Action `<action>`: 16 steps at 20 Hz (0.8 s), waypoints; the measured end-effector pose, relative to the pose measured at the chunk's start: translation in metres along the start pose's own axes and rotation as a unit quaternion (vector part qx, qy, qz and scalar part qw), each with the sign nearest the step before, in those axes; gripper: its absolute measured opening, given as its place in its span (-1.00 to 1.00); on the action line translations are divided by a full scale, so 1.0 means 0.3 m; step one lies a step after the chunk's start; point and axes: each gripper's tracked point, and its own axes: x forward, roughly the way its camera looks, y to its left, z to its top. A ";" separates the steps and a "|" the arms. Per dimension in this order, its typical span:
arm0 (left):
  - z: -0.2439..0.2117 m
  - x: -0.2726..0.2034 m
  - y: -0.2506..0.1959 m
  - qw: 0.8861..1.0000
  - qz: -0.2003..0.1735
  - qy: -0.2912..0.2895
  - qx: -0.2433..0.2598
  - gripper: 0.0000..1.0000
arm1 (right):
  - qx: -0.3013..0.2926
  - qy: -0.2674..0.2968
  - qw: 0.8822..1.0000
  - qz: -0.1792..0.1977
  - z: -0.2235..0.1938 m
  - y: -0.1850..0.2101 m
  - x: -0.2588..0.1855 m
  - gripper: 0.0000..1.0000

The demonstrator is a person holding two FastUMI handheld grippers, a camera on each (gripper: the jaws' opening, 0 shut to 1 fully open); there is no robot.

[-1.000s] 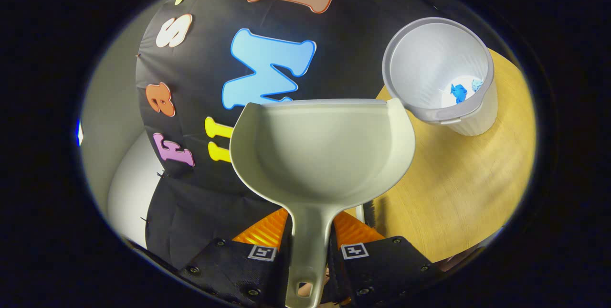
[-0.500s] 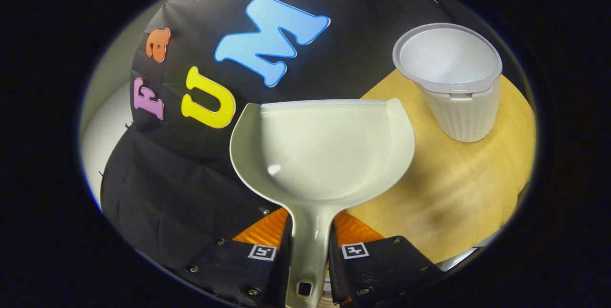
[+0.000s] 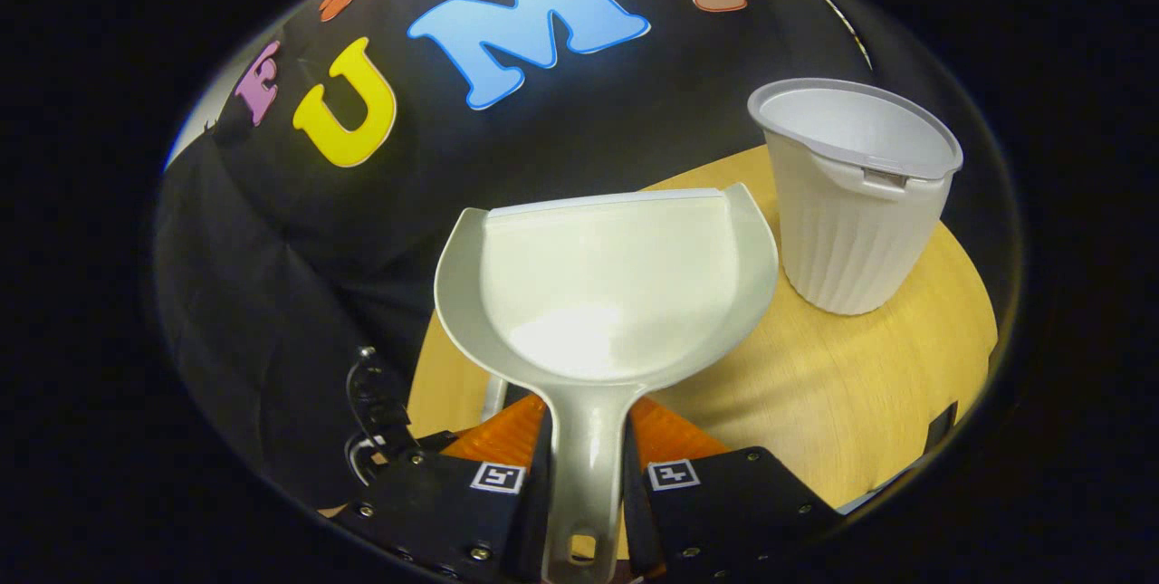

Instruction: Pick up the small broom and dustpan from the desktop, sweep the trash into the dustpan with the broom, and then empty the trash into the garbage bin.

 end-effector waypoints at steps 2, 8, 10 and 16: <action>0.010 0.013 -0.003 1.000 0.004 -0.004 -0.002 -0.17 | -0.019 -0.002 1.000 -0.008 -0.030 -0.019 0.050 -0.31; 0.013 0.027 0.005 1.000 0.021 -0.009 -0.016 -0.19 | -0.065 0.003 0.997 -0.037 -0.145 -0.096 0.180 -0.31; 0.011 0.031 0.011 0.999 0.025 -0.009 -0.023 -0.19 | -0.074 -0.001 0.996 -0.043 -0.172 -0.116 0.213 -0.30; -0.001 0.065 0.030 0.999 0.038 -0.004 -0.038 -0.19 | -0.086 -0.002 0.994 -0.060 -0.243 -0.166 0.298 -0.39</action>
